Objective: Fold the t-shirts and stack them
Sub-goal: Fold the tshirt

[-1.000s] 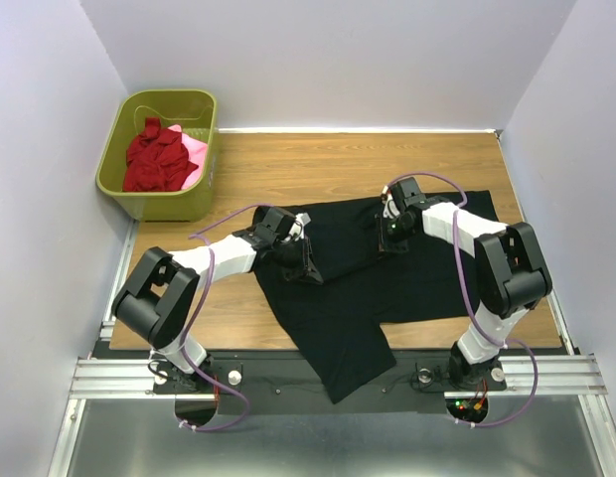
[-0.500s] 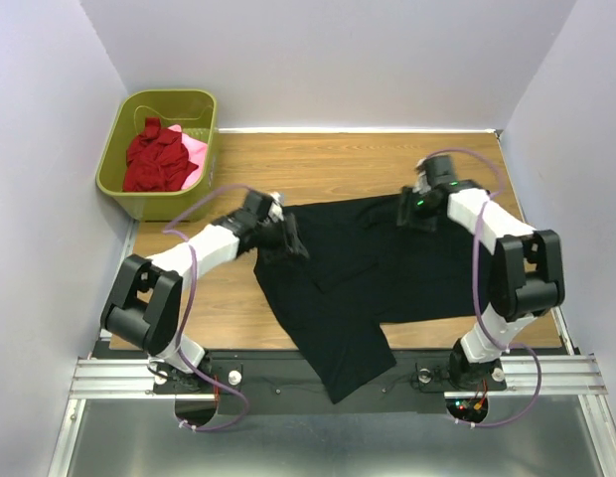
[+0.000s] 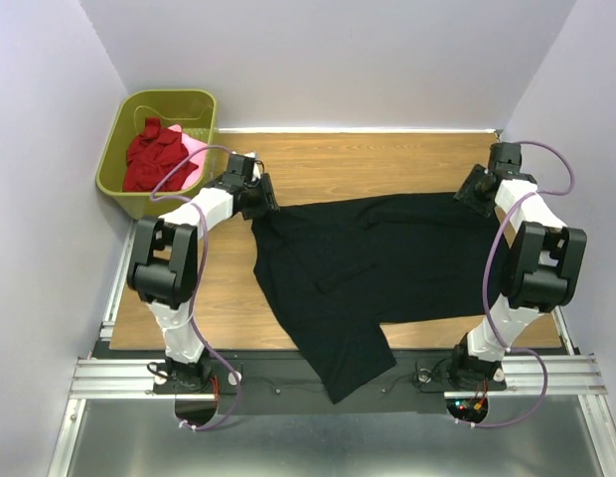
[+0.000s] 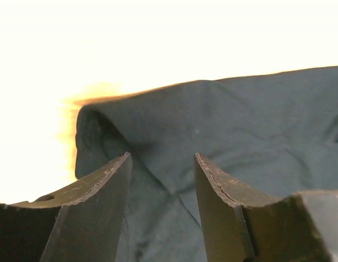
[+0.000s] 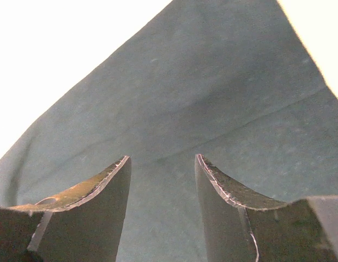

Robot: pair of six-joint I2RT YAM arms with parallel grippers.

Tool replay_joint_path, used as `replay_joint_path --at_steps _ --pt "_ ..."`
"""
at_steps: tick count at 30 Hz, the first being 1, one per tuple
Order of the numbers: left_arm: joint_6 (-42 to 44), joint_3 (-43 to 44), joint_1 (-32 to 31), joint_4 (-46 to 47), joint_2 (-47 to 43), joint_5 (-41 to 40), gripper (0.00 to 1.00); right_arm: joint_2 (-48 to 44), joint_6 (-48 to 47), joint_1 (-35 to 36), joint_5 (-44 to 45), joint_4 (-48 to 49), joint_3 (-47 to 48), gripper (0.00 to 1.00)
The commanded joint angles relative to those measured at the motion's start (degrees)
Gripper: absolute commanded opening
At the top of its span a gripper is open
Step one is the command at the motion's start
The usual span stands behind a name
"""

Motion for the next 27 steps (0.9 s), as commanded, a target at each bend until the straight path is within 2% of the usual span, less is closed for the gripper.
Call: replay_joint_path --at_steps 1,10,14,19,27 --pt "2.47 3.59 -0.16 -0.61 2.4 -0.62 0.58 1.77 1.84 -2.4 2.15 4.47 1.11 0.56" --pt "2.74 5.0 -0.16 1.32 7.06 0.97 0.45 7.39 1.85 -6.36 1.89 9.74 1.38 0.56" --pt "3.62 6.49 0.28 1.15 9.17 0.35 0.27 10.64 1.32 -7.93 1.62 11.58 2.43 0.56" --pt "4.67 9.91 2.47 0.62 12.94 -2.55 0.11 15.65 1.14 -11.36 2.24 13.08 3.4 0.54" --pt "7.39 22.64 5.46 -4.29 21.37 -6.5 0.07 18.03 0.26 -15.58 1.36 13.26 4.8 0.53"
